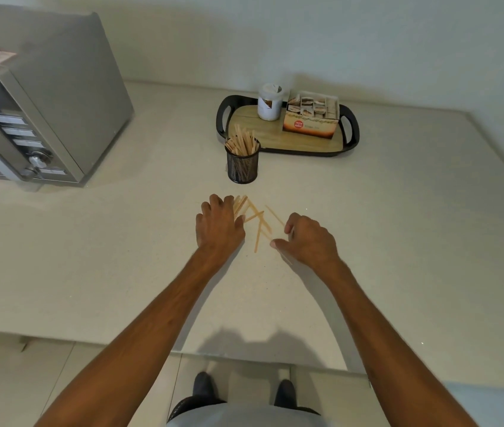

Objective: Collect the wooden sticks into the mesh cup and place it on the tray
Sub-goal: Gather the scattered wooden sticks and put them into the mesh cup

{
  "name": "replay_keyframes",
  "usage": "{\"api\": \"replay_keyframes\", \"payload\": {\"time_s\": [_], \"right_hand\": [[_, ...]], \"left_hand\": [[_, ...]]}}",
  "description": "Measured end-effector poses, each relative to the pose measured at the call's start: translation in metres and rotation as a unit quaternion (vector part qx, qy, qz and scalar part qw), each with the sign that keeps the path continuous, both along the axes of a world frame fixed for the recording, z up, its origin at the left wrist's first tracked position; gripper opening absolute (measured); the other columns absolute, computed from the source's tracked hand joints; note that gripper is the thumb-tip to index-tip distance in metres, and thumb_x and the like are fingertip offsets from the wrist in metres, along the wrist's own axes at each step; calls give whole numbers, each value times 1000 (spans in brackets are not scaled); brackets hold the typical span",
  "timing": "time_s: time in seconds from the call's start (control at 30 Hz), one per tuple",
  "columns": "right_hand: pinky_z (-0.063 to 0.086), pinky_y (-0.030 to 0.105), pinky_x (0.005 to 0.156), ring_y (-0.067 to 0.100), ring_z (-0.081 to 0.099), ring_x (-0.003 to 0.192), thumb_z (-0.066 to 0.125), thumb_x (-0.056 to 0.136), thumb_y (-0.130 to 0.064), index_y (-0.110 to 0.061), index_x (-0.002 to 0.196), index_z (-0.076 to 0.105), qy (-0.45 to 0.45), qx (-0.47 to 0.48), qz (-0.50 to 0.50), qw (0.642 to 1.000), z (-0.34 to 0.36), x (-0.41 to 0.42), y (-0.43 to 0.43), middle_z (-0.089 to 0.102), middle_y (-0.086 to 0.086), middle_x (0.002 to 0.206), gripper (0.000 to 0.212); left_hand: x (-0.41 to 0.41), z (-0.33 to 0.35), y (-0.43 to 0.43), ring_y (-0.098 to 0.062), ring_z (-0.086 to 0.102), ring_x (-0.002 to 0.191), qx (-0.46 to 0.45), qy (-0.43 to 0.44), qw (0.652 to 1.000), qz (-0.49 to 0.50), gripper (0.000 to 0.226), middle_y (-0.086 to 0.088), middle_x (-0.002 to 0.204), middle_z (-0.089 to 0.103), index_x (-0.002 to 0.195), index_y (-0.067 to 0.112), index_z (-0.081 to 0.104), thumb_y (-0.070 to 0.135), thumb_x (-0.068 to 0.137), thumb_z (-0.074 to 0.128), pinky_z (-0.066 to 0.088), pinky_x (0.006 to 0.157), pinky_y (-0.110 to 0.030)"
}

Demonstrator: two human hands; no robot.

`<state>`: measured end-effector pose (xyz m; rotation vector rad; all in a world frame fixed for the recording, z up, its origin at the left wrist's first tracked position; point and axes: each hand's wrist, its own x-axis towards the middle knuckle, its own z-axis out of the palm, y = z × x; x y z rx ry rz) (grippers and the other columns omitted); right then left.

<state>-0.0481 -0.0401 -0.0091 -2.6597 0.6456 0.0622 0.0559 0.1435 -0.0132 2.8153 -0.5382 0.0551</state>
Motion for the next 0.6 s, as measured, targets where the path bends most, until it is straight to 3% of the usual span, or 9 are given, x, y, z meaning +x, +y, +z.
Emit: {"api": "replay_keyframes", "payload": {"time_s": [0.17,0.27,0.37,0.47,0.6], "right_hand": [[40,29,65,17,59,77,67,93,-66,-22,104,61,-84,-37,-65,994,-5,12,16,66,-5,94,46],[42,30,65,21,66,82,64,99,-60,-17,103,63,-106,-46,-77,990,-4,19,19,68,0,97,44],[50,33,69,24,67,96,59,105,-51,-11,113,65,-147,-50,-93,984,-2,23,20,67,7,109,41],[54,40,87,29,57,120,58,106,-48,-4,131,61,-99,-79,-80,989,-2,28,25,59,15,130,50],[51,40,97,32,52,127,56,105,-54,2,139,56,-95,-44,-54,993,1,46,47,54,19,138,65]], "left_hand": [[-8,-1,-10,-30,52,128,35,-16,999,16,61,-13,146,51,156,18,46,56,108,48,51,100,-46],[-12,2,-15,-31,52,129,14,-1,1000,16,64,-13,146,51,156,17,47,61,108,44,50,101,-47],[-9,8,-12,-32,59,119,-20,8,999,27,48,-14,137,56,147,11,55,44,113,46,53,91,-44],[2,10,-4,-33,63,109,4,22,999,33,29,-17,130,58,134,6,60,20,110,54,49,76,-39],[14,12,-1,-34,66,109,-12,45,999,21,33,-17,133,56,141,10,57,17,109,59,55,77,-41]]}}
